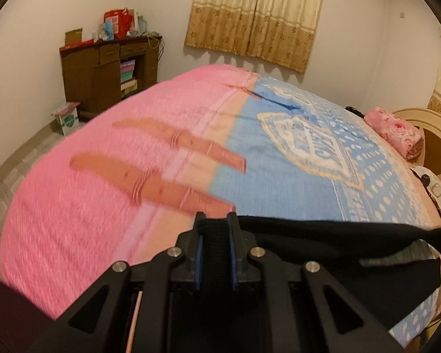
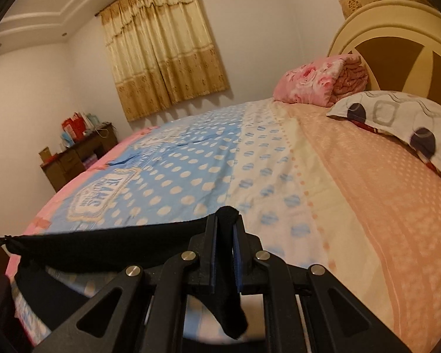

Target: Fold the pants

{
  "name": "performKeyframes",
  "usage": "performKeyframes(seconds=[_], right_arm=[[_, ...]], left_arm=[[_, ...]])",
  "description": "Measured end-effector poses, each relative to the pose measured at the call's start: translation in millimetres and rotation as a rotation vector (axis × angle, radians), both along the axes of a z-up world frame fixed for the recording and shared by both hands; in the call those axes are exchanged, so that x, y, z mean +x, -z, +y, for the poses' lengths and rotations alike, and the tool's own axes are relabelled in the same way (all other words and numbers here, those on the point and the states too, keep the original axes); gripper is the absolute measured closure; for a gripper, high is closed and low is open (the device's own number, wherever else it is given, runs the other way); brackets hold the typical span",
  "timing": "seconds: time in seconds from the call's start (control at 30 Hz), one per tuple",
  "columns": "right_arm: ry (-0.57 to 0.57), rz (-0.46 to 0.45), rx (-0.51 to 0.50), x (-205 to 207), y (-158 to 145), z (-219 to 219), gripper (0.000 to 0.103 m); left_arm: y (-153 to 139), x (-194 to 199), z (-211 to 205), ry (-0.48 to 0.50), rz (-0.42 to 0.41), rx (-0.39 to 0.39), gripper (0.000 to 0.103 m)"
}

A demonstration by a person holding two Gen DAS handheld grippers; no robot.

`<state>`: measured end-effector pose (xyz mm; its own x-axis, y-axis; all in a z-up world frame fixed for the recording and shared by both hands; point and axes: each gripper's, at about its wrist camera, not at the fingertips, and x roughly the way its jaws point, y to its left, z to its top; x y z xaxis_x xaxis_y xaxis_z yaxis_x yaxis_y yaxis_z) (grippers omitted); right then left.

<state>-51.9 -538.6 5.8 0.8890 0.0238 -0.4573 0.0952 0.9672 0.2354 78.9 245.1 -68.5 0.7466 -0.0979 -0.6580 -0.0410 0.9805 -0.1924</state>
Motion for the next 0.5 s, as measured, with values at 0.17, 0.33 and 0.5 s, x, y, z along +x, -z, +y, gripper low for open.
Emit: performKeyframes(seconds=[0.17, 0.33, 0.5], right_arm=[[-0.003, -0.016, 0.039, -46.1, 25.7, -4.1, 0.094], [-0.001, -0.009, 0.075, -74.4, 50.5, -6.9, 0.094], [0.017, -0.005, 0.102, -89.8, 68.8, -8.3, 0.094]], left_arm=[[23.5, -26.9, 4.9, -0.015, 0.032, -0.042, 0.087], [35.9, -43.7, 5.4, -0.028, 0.057, -0.06, 0.087], [39.1, -55.1, 9.2, -0.038, 0.054, -0.077, 0.087]])
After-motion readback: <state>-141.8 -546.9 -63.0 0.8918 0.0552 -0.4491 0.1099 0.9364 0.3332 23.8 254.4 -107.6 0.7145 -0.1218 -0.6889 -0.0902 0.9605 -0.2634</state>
